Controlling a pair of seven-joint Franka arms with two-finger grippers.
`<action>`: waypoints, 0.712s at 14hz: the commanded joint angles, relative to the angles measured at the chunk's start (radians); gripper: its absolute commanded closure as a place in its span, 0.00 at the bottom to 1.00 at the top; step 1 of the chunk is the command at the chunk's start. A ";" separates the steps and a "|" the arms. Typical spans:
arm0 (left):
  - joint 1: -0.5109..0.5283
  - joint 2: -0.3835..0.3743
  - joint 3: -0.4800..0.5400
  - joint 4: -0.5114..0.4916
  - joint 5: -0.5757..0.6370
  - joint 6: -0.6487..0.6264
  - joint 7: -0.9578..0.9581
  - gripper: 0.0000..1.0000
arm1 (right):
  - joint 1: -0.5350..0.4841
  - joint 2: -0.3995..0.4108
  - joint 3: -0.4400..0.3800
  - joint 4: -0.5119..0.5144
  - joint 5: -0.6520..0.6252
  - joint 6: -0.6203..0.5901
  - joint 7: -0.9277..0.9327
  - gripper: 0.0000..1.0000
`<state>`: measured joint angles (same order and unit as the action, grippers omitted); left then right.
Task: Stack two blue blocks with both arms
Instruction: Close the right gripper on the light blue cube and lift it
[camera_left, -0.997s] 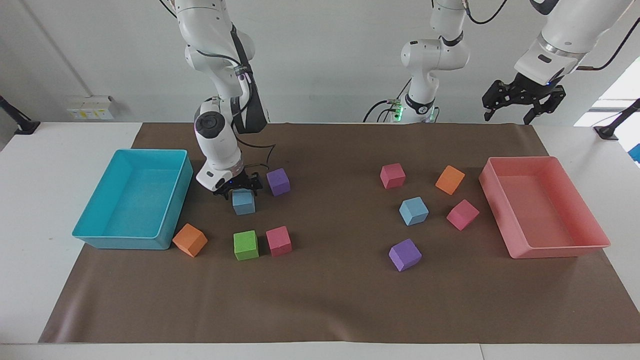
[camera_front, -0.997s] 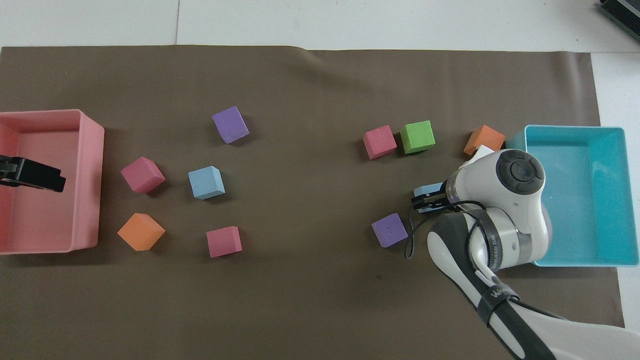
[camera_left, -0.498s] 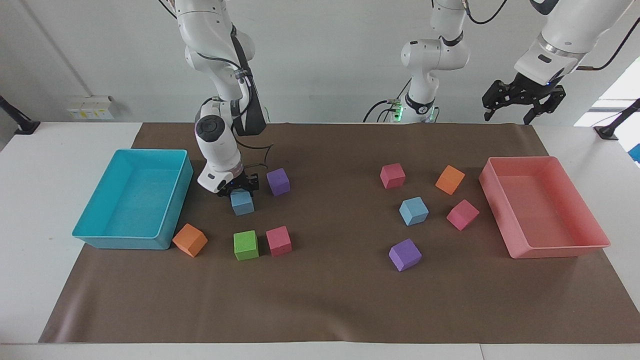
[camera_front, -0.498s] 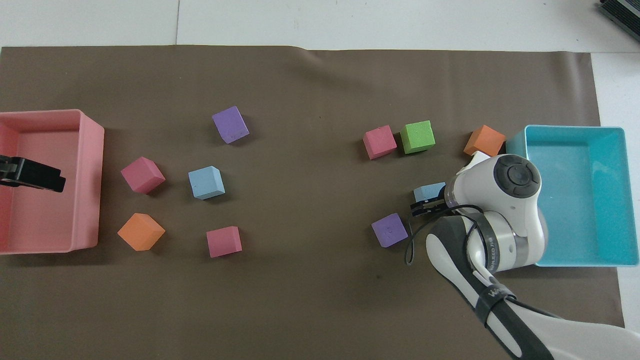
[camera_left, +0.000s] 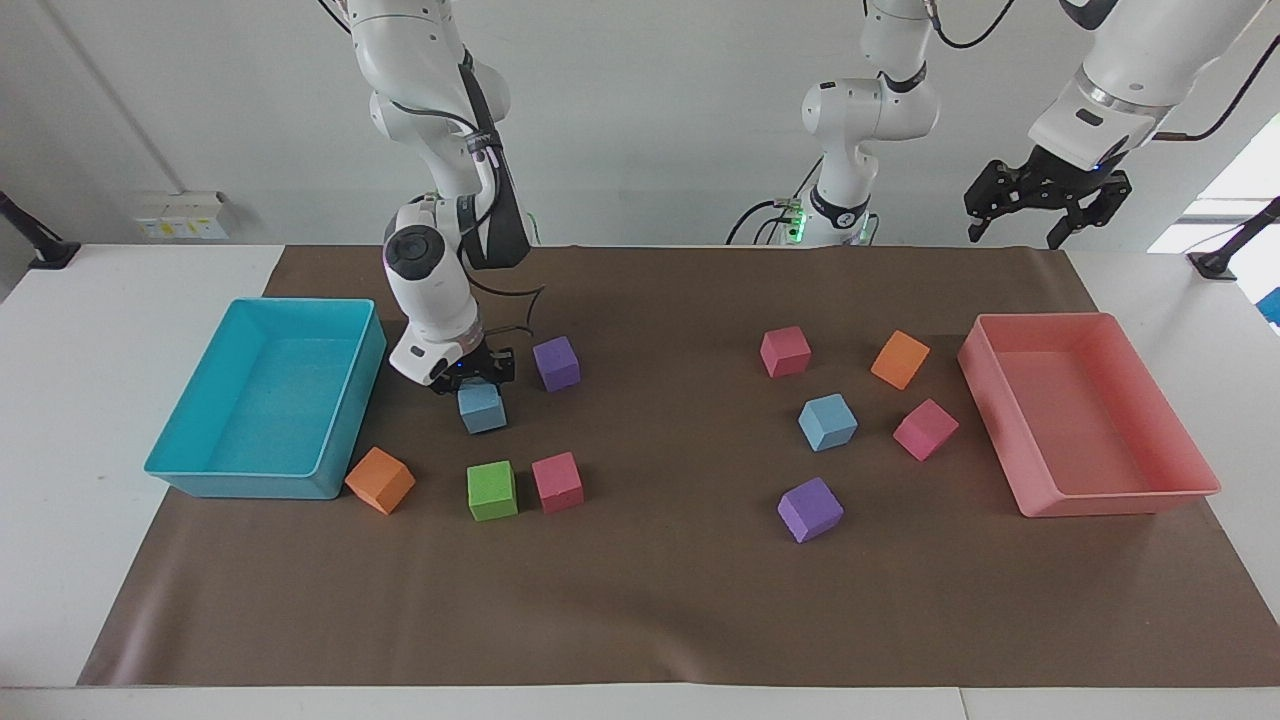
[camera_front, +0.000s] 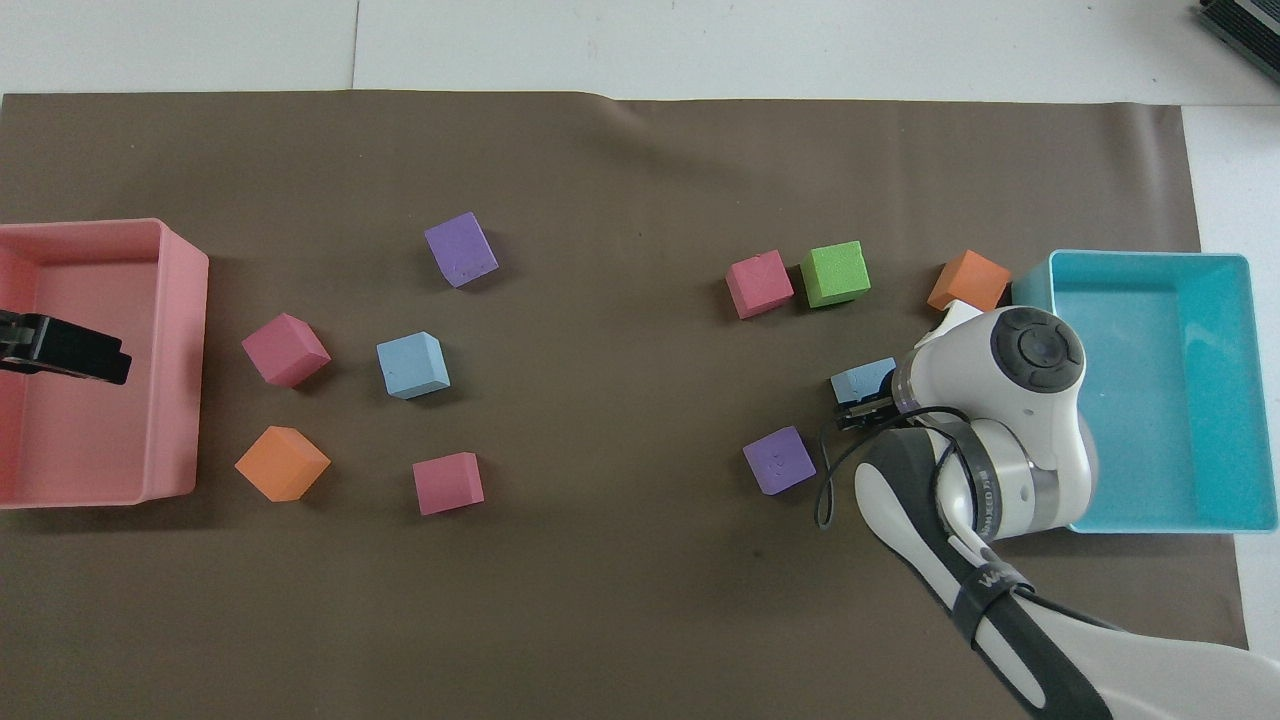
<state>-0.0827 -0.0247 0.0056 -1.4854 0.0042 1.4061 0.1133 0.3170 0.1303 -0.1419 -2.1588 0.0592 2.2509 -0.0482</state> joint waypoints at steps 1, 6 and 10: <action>0.018 -0.024 -0.010 -0.024 -0.010 -0.001 -0.006 0.00 | -0.024 -0.066 0.001 0.048 0.022 -0.088 -0.021 1.00; 0.018 -0.024 -0.009 -0.024 -0.010 0.000 -0.006 0.00 | -0.009 -0.017 -0.001 0.250 0.005 -0.241 0.037 1.00; 0.018 -0.024 -0.009 -0.024 -0.010 -0.001 -0.006 0.00 | 0.057 0.032 0.007 0.339 0.005 -0.249 0.183 1.00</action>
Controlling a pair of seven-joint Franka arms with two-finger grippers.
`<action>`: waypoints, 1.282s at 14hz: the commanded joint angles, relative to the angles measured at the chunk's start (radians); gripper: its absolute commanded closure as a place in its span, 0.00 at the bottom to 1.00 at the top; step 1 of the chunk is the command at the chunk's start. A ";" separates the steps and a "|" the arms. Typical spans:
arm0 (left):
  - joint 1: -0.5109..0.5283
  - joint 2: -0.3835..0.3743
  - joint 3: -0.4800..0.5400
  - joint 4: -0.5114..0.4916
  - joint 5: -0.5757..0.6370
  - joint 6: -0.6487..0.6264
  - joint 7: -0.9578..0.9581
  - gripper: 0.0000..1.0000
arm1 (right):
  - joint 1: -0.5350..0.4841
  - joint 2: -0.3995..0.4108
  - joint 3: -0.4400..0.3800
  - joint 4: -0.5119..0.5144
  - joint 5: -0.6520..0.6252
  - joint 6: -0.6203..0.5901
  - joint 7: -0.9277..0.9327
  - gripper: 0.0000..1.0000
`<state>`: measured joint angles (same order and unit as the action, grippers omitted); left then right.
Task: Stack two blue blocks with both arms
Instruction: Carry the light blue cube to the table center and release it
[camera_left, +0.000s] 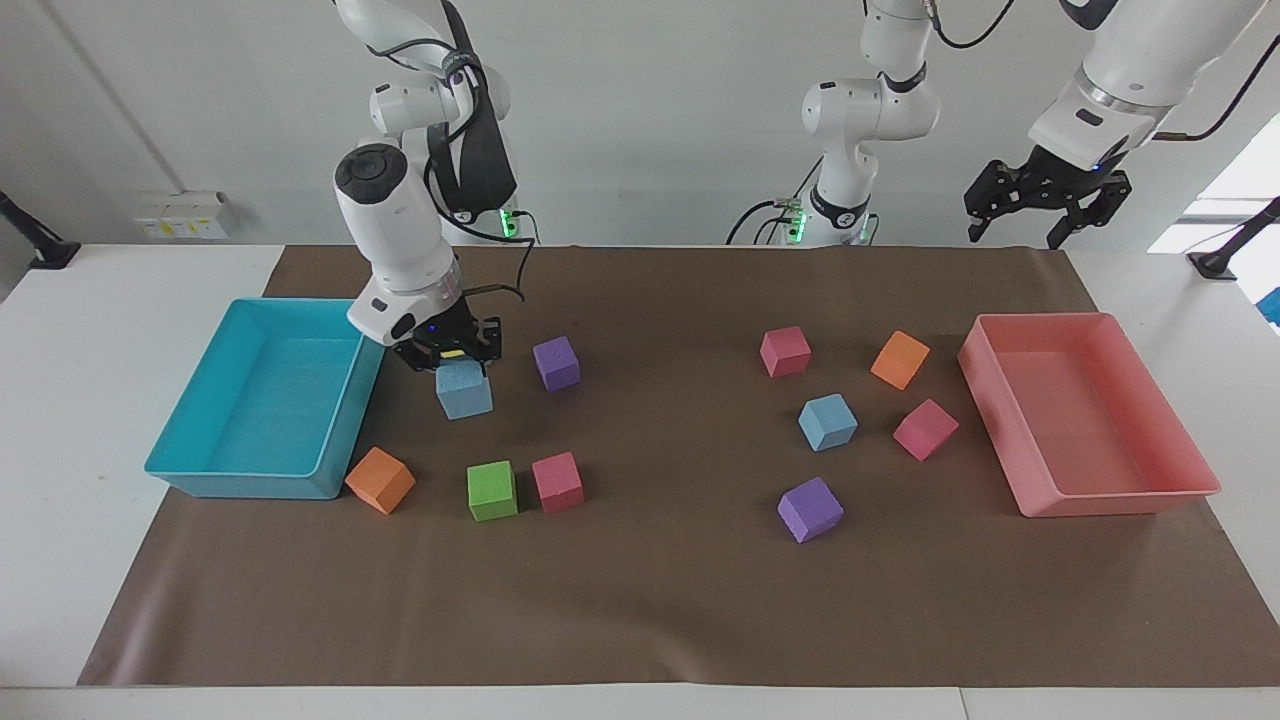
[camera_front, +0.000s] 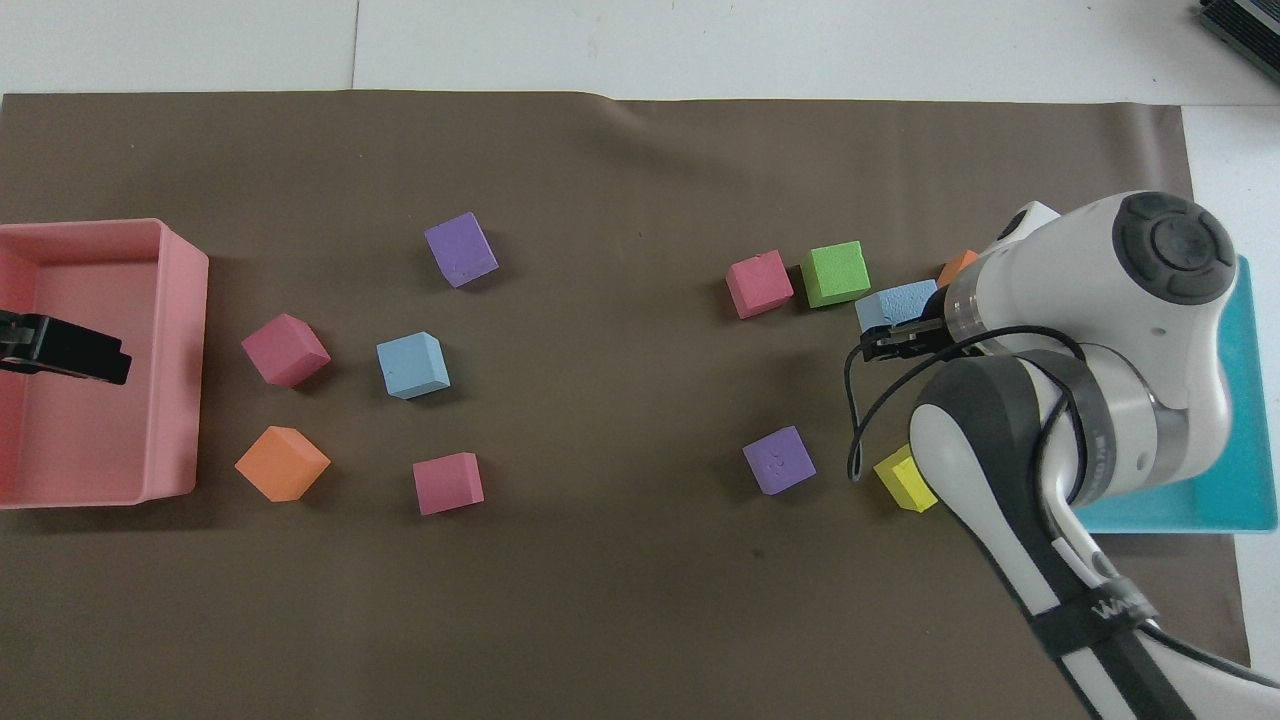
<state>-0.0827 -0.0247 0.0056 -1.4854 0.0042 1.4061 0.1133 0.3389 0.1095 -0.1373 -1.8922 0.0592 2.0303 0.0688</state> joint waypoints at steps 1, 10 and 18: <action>0.018 -0.024 -0.009 -0.024 -0.010 -0.001 -0.006 0.00 | 0.066 0.076 0.002 0.099 0.007 -0.030 0.110 1.00; 0.018 -0.024 -0.010 -0.024 -0.010 -0.001 -0.006 0.00 | 0.308 0.321 0.004 0.284 0.013 0.001 0.469 1.00; 0.018 -0.024 -0.009 -0.024 -0.010 -0.001 -0.006 0.00 | 0.404 0.400 0.010 0.249 0.064 0.127 0.516 1.00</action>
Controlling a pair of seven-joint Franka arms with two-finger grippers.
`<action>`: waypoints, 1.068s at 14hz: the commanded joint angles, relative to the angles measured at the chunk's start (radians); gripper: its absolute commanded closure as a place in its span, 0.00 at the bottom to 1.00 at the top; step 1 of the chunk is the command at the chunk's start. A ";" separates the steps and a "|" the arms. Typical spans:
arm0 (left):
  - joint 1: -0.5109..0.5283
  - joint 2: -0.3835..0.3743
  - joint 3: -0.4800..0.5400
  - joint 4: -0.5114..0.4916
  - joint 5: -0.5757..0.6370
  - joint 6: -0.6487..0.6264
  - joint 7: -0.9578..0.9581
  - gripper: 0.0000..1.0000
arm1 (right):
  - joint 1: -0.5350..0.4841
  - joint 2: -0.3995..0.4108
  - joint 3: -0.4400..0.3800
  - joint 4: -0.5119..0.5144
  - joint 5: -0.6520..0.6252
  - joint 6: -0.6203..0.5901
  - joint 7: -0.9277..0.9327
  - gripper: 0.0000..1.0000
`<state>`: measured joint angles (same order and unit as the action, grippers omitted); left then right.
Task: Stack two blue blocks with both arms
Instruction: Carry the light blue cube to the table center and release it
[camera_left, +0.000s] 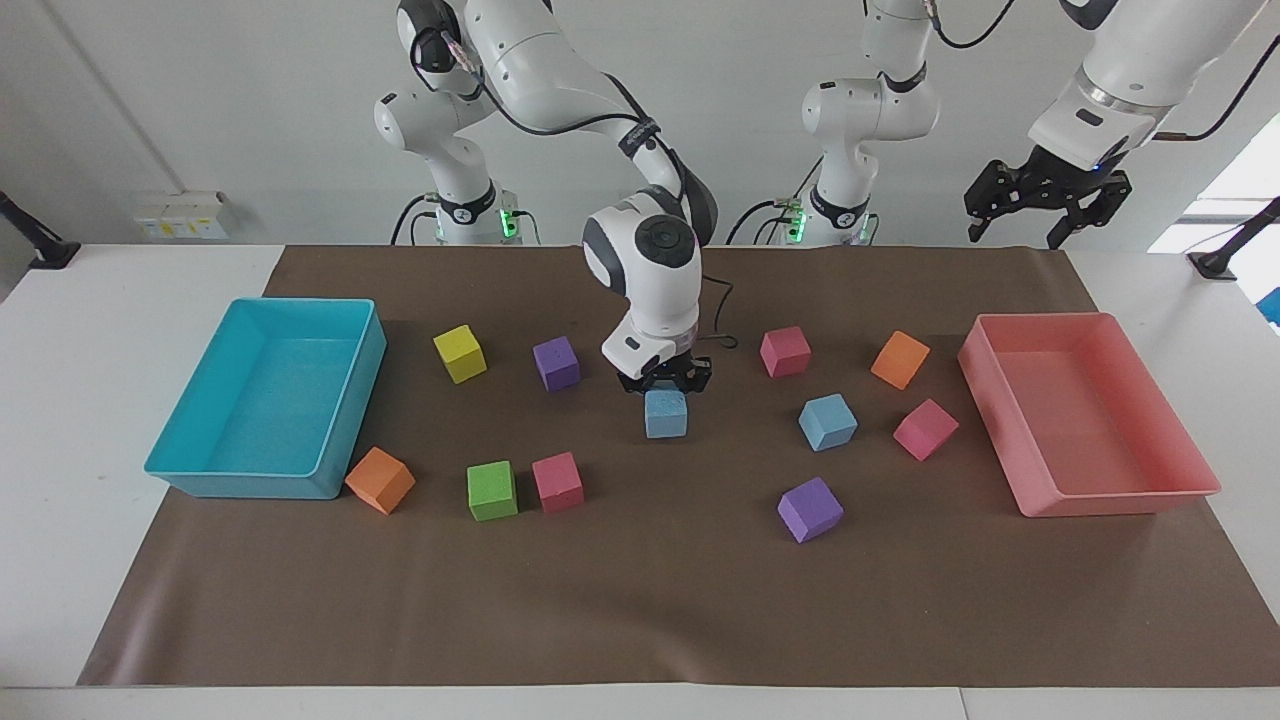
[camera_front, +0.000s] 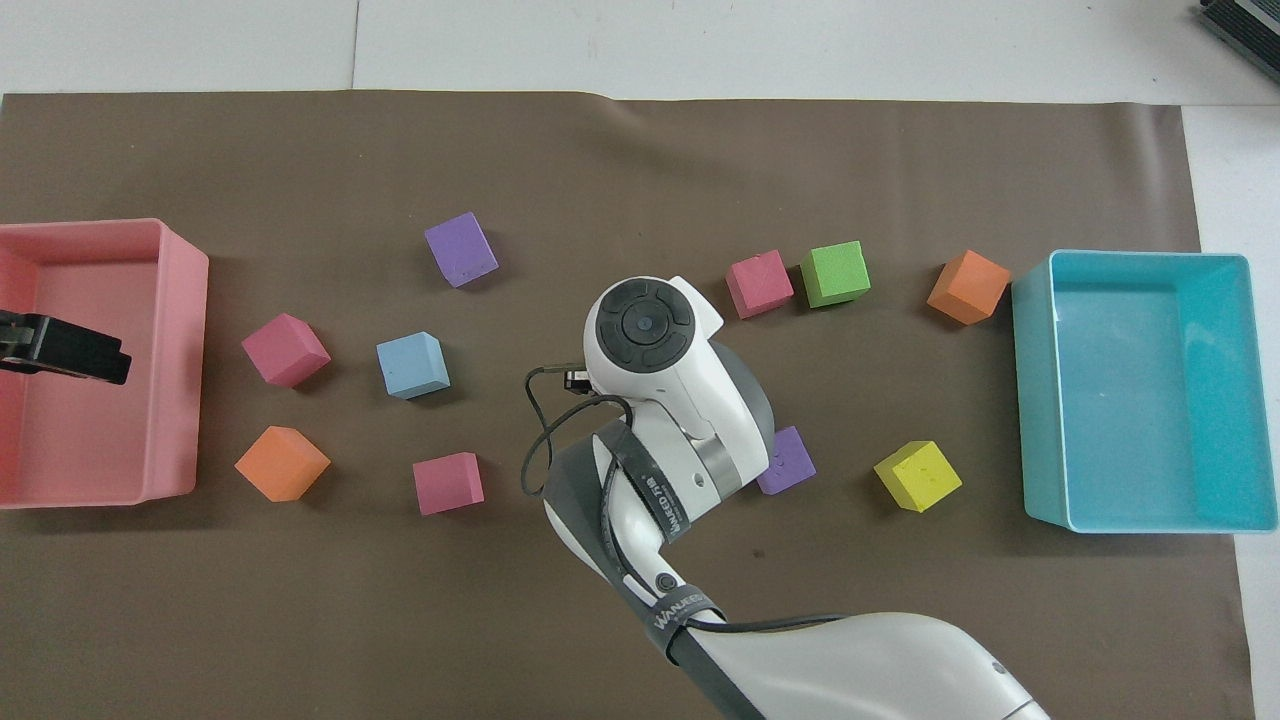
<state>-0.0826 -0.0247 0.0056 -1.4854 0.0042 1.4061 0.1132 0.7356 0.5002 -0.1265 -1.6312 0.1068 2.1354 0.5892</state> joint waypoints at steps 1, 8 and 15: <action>0.018 -0.023 -0.009 -0.024 -0.010 -0.001 -0.006 0.00 | 0.008 0.009 0.001 -0.018 0.017 0.017 -0.008 1.00; 0.018 -0.024 -0.009 -0.024 -0.010 -0.001 -0.006 0.00 | 0.004 -0.006 0.018 -0.071 0.091 0.026 -0.019 1.00; 0.020 -0.024 -0.010 -0.024 -0.010 -0.001 -0.006 0.00 | 0.005 -0.019 0.014 -0.099 0.090 0.025 -0.003 0.01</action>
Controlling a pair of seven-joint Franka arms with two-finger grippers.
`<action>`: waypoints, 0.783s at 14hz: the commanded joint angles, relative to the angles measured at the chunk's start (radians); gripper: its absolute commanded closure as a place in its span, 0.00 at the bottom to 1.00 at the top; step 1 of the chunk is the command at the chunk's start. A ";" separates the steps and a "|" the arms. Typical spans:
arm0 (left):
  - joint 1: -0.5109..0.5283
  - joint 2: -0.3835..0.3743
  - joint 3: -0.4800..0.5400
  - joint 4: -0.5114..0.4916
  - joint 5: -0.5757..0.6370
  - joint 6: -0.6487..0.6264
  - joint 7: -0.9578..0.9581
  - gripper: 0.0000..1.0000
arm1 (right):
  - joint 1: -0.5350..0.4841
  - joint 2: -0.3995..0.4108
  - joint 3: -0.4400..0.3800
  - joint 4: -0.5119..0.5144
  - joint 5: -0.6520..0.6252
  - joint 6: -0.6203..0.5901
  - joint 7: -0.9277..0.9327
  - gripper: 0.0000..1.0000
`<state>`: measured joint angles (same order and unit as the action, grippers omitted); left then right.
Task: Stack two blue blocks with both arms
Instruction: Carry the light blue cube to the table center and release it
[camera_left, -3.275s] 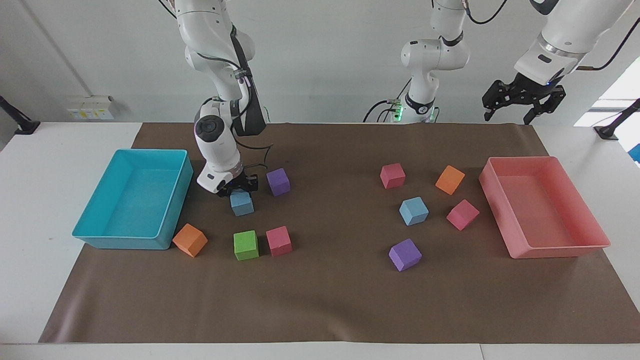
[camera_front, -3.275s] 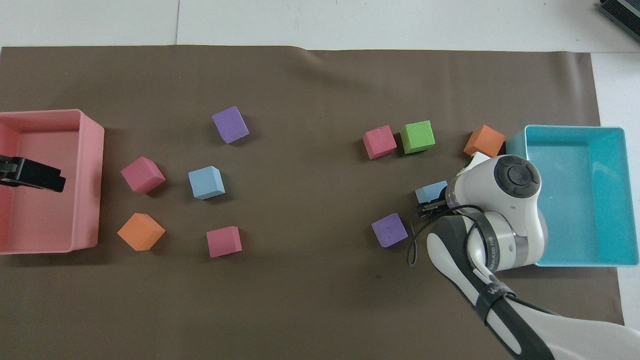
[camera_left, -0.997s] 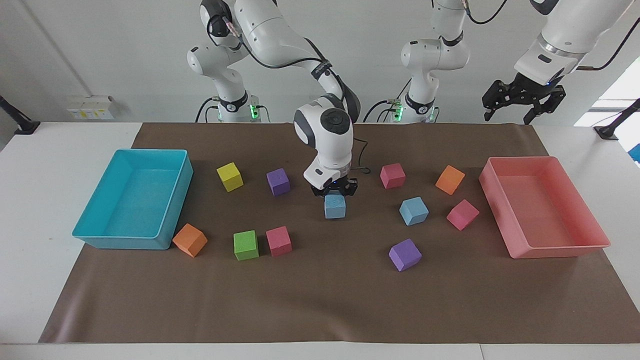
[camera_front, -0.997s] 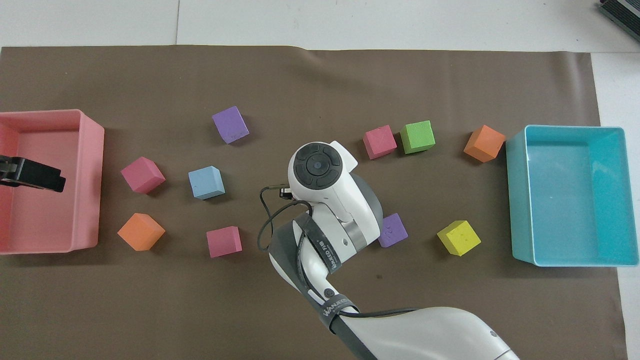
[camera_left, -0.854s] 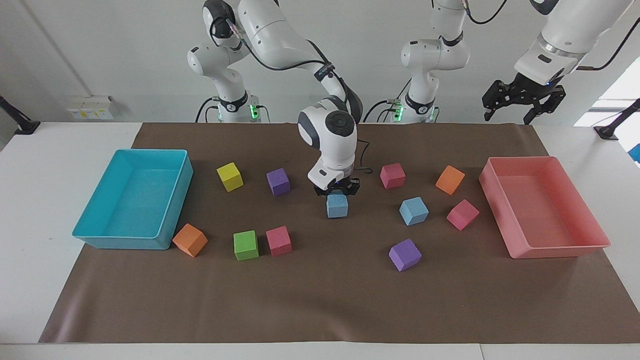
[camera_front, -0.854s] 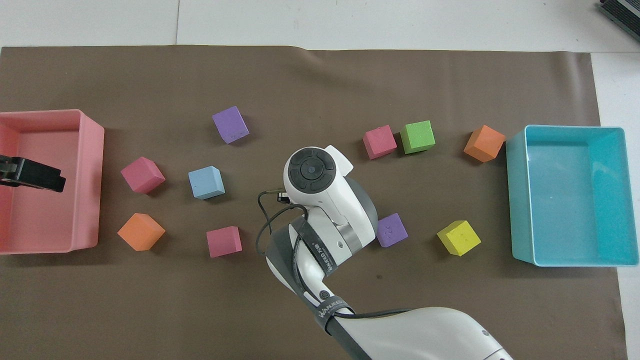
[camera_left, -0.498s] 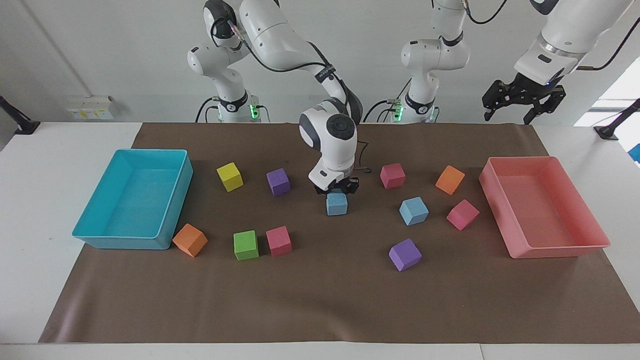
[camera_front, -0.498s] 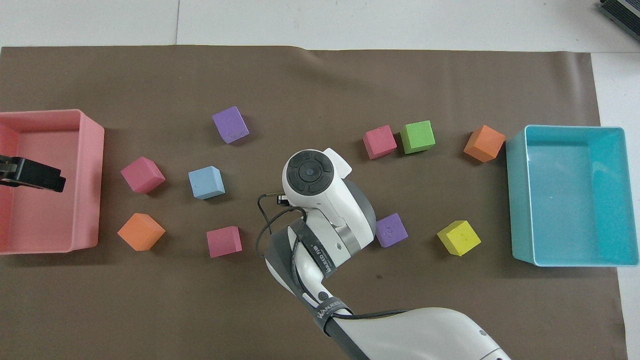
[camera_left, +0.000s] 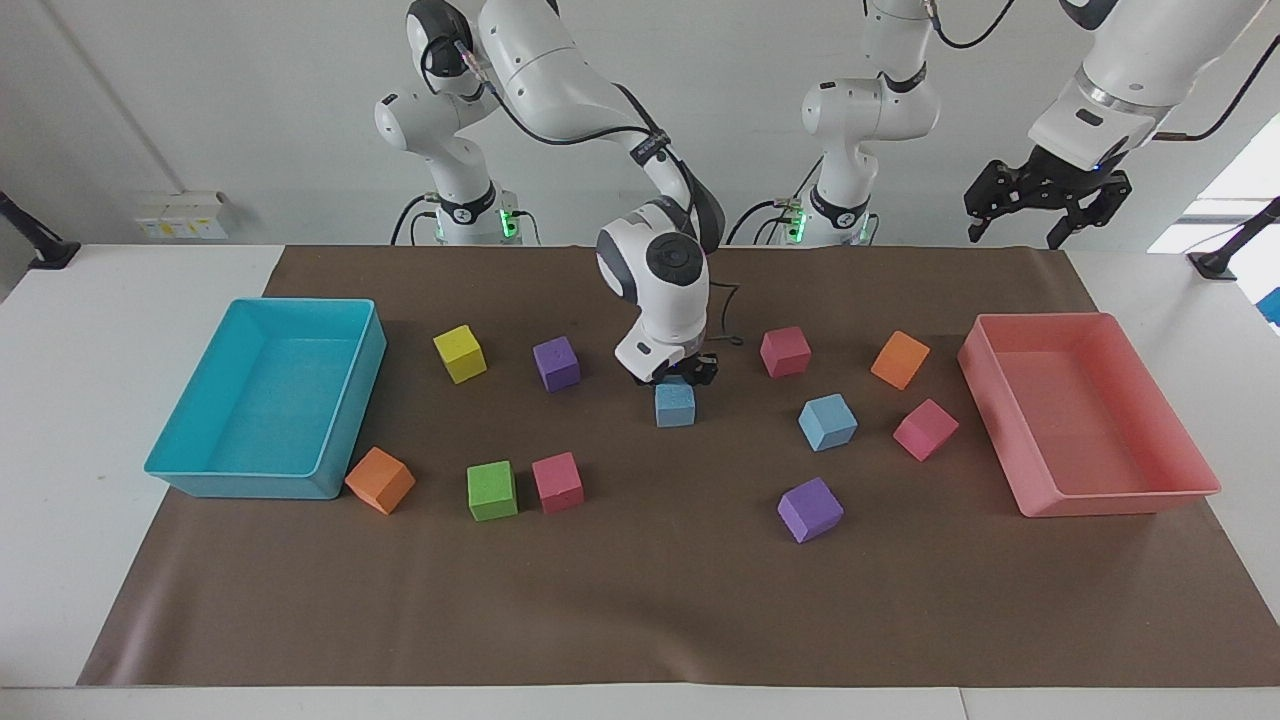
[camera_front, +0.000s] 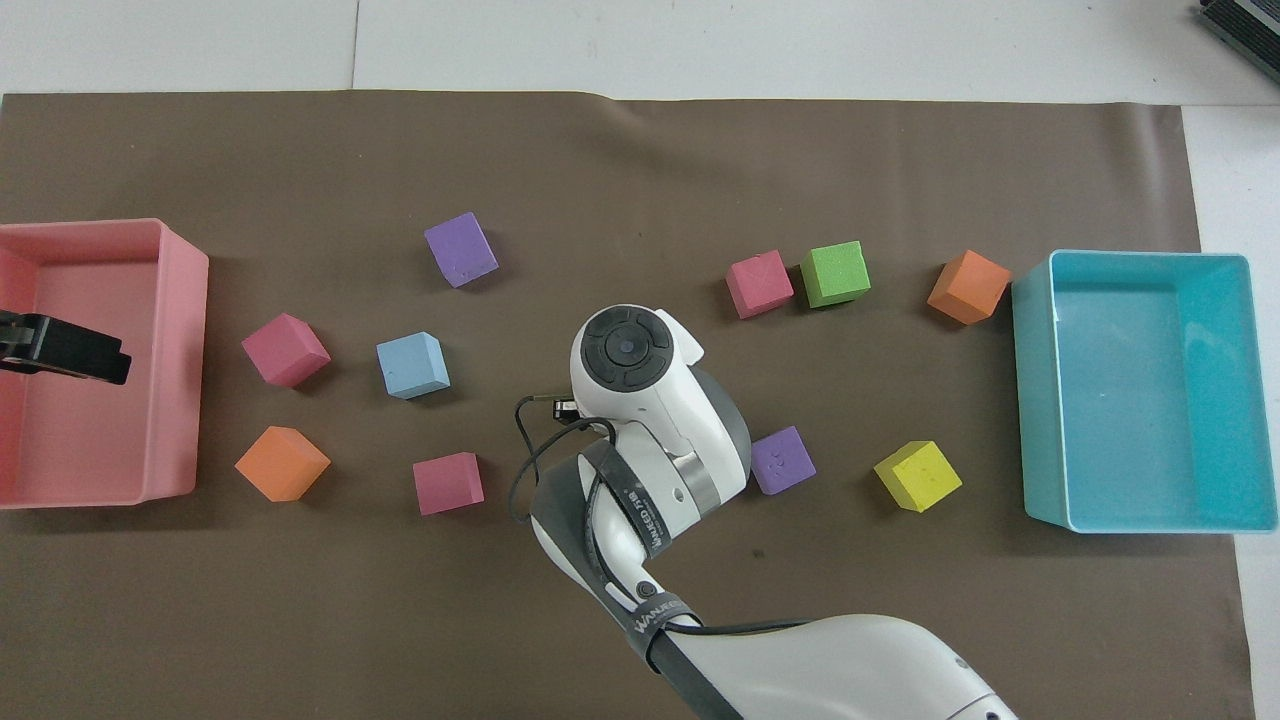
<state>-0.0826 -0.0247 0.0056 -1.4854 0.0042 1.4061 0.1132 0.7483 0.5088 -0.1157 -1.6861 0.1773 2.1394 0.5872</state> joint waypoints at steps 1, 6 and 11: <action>0.020 -0.024 -0.009 -0.024 -0.010 -0.001 -0.006 0.00 | -0.004 -0.027 0.004 -0.040 0.002 0.013 0.002 0.00; 0.018 -0.024 -0.010 -0.024 -0.010 -0.001 -0.006 0.00 | -0.017 -0.084 -0.004 -0.030 -0.005 0.019 0.000 0.00; 0.018 -0.024 -0.009 -0.024 -0.010 -0.001 -0.006 0.00 | -0.088 -0.196 -0.009 -0.030 -0.010 0.001 -0.021 0.00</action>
<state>-0.0826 -0.0247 0.0056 -1.4854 0.0042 1.4061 0.1132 0.7071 0.3822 -0.1331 -1.6875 0.1736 2.1426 0.5871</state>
